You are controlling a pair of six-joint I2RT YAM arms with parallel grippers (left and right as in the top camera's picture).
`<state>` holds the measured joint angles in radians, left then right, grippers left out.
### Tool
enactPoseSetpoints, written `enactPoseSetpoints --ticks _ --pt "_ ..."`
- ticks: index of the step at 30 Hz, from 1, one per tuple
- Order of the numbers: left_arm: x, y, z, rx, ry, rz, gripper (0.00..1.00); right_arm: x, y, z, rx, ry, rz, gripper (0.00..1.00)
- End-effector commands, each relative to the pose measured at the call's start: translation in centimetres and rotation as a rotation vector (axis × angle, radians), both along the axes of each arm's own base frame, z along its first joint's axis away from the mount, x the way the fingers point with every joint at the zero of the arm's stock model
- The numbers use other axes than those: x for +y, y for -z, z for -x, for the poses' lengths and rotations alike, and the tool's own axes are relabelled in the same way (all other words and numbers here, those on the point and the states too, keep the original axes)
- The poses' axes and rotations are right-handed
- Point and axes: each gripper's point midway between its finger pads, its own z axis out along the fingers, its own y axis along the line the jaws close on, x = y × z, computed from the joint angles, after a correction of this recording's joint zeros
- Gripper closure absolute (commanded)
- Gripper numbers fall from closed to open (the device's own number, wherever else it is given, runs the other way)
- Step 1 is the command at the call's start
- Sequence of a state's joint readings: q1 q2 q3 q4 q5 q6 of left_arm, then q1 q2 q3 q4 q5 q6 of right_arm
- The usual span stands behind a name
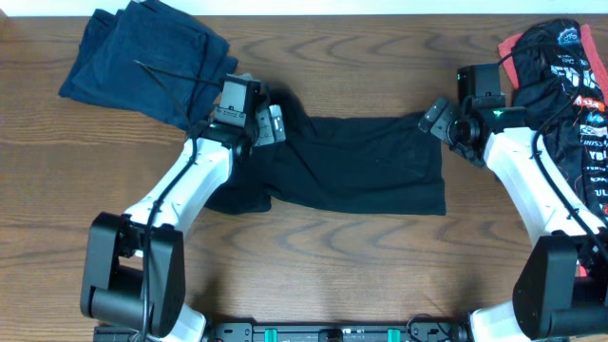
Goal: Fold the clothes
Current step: 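Lower the shirt onto the table with both grippers, pulling it flat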
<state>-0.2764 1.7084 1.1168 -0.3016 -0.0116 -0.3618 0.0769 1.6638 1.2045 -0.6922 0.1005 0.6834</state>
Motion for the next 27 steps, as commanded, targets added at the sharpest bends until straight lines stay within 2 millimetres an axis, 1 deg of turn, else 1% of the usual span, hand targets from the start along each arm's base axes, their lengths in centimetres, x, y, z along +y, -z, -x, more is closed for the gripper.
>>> enactPoseSetpoints --ticks 1,4,7,9,13,16,20,22,25,27 --pt "0.6 -2.7 0.4 -0.041 -0.008 -0.013 0.02 -0.6 -2.0 0.4 -0.022 -0.023 0.001 0.01" --pt "0.9 -3.6 2.9 0.017 0.006 -0.010 0.02 0.2 -3.0 1.8 0.002 -0.070 -0.034 0.01" --pt "0.3 -3.9 4.9 0.076 0.053 0.028 0.02 0.9 -3.0 3.3 0.050 -0.094 -0.073 0.01" --pt "-0.3 -3.5 6.0 0.122 0.089 0.052 0.02 1.5 -2.6 4.1 0.083 -0.124 -0.098 0.01" --pt "-1.7 -1.5 8.2 0.260 0.125 0.127 0.02 3.3 -1.9 5.3 0.137 -0.216 -0.177 0.01" --pt "-2.7 0.0 9.0 0.335 0.137 0.180 0.00 4.8 -1.6 5.7 0.147 -0.286 -0.220 0.01" --pt "-3.4 1.7 9.4 0.399 0.150 0.207 0.04 5.7 -1.6 6.0 0.152 -0.336 -0.211 0.01" --pt "-3.4 2.5 9.6 0.426 0.148 0.201 0.07 6.0 -1.5 6.1 0.156 -0.351 -0.204 0.01" --pt "-3.1 3.4 10.6 0.485 0.140 0.189 0.07 5.9 -0.9 6.7 0.177 -0.350 -0.192 0.01" --pt "-2.8 3.5 11.4 0.516 0.138 0.178 0.09 5.9 -0.3 7.4 0.205 -0.348 -0.193 0.02"
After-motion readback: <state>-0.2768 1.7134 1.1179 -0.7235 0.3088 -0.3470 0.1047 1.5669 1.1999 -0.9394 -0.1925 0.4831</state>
